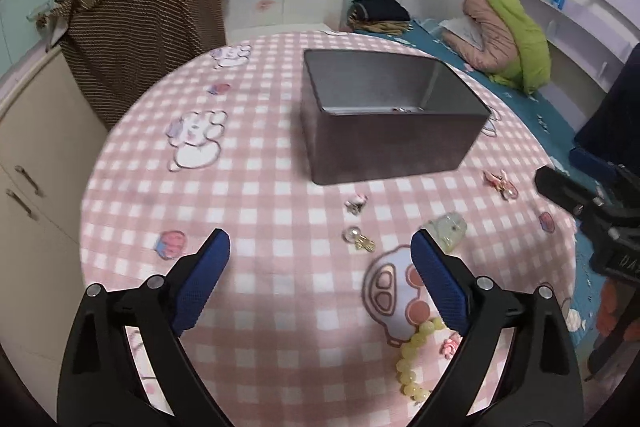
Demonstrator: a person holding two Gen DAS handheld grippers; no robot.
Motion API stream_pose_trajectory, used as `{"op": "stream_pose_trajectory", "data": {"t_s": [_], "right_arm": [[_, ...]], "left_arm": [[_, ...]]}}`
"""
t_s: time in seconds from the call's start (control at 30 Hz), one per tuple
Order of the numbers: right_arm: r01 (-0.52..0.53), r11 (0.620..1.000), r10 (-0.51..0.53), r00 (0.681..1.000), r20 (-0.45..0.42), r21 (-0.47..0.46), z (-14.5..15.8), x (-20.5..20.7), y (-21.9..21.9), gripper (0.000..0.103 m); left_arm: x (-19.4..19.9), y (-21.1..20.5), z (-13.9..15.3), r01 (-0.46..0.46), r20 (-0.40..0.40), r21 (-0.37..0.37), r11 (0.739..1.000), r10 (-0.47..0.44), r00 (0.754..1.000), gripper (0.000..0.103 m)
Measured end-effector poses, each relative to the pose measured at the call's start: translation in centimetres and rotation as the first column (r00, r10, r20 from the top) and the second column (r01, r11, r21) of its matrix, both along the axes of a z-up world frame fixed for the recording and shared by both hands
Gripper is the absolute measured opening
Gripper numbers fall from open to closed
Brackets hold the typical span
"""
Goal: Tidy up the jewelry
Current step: 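Move both tools back toward the remaining jewelry beside the box, then grasp the jade pendant with the right gripper while the left grasps a pearl earring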
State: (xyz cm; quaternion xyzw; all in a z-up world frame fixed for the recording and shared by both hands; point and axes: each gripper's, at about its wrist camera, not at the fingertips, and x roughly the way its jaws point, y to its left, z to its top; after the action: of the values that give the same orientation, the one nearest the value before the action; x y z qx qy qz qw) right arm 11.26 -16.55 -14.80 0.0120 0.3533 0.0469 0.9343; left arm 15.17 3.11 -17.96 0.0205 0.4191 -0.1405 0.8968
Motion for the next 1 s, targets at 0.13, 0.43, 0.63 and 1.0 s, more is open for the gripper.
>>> {"op": "stream_pose_trajectory", "data": {"t_s": [0.13, 0.43, 0.63, 1.0], "right_arm": [[0.012, 1.0, -0.011, 1.0, -0.017, 0.011, -1.1, -0.3, 0.2, 0.094], [0.079, 0.997, -0.079, 0.996, -0.042, -0.005, -2.7, -0.1, 0.0, 0.094], [0.068, 0.998, -0.068, 0.997, -0.048, -0.002, -2.9, 0.3, 0.3, 0.094], [-0.062, 0.998, 0.062, 0.996, -0.067, -0.011, -3.0, 0.7, 3.1, 0.094]], "left_arm": [[0.1, -0.2, -0.8, 0.023, 0.003, -0.055, 0.998, -0.023, 1.0, 0.092], [0.8, -1.5, -1.9, 0.075, 0.021, -0.092, 0.993, -0.073, 0.997, 0.069], [1.0, -1.8, -2.8, 0.107, 0.017, -0.095, 0.99, -0.106, 0.994, 0.044], [0.4, -1.0, -3.2, 0.118, 0.026, -0.123, 0.985, -0.116, 0.993, 0.01]]}}
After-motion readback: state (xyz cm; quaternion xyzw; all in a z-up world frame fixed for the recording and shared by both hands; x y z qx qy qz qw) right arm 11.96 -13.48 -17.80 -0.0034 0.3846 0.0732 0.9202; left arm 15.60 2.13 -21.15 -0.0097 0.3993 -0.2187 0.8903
